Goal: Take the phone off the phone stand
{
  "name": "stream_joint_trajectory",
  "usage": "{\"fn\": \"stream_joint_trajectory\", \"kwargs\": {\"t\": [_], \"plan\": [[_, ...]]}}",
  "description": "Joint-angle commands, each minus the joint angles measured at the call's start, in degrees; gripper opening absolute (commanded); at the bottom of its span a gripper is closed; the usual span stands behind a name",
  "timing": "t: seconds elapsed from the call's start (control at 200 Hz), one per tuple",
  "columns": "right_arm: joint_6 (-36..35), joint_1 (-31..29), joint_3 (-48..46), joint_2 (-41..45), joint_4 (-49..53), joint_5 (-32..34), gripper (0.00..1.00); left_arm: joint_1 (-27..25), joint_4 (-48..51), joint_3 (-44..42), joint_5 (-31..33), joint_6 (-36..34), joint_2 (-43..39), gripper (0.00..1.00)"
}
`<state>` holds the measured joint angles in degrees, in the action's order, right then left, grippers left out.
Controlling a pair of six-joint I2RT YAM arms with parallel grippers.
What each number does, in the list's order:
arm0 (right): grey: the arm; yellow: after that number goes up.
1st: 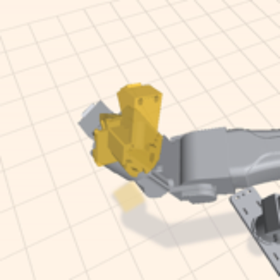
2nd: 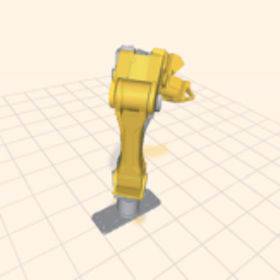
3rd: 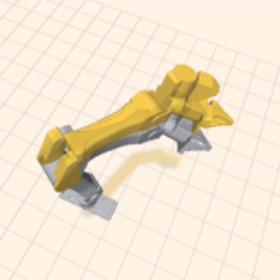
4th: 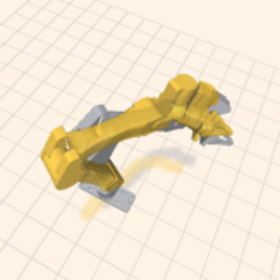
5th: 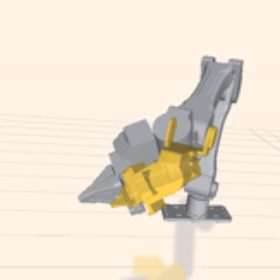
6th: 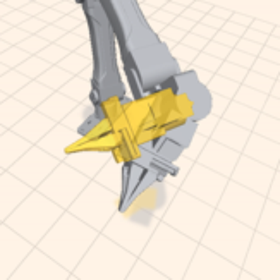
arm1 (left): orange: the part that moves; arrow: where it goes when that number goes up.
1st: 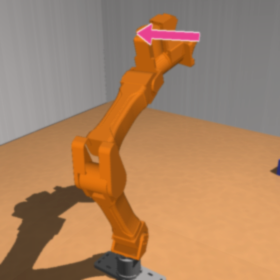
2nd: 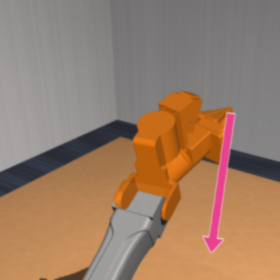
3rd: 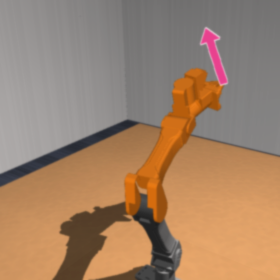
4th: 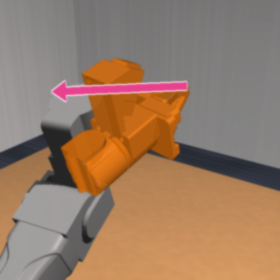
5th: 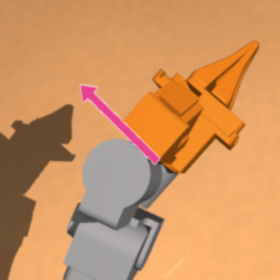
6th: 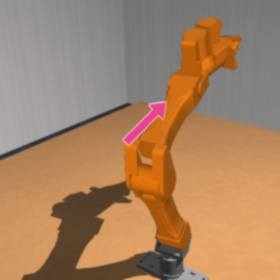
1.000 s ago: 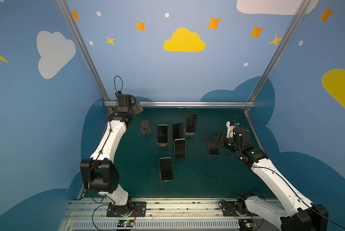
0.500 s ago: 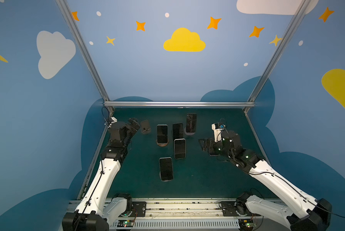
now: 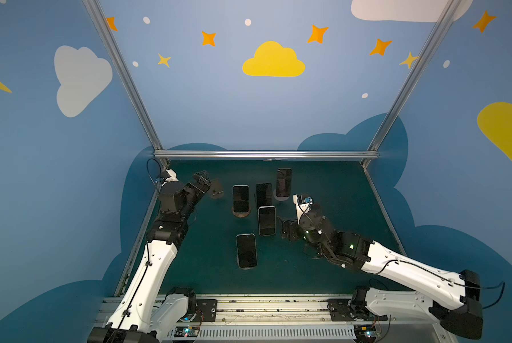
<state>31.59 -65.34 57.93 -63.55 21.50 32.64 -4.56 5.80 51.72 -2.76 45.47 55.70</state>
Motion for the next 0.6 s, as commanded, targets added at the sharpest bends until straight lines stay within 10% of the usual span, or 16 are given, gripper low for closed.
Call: {"fn": "stream_joint_trajectory", "kwargs": {"t": [0.0, 0.26, 0.596], "plan": [[4.1, -2.7, 4.3, -1.7, 4.5, 7.5, 0.86, 0.0, -0.1, 0.3, 0.3, -0.2, -0.7, 1.00], [11.0, -10.6, 9.2, -6.5, 13.7, 15.1, 0.89, -0.8, 0.4, 0.6, -0.1, -0.2, -0.6, 1.00], [16.9, -12.8, 13.1, -17.7, 10.4, 6.0, 0.89, 0.8, 0.5, 0.8, -0.6, 0.3, 0.4, 1.00]]}}
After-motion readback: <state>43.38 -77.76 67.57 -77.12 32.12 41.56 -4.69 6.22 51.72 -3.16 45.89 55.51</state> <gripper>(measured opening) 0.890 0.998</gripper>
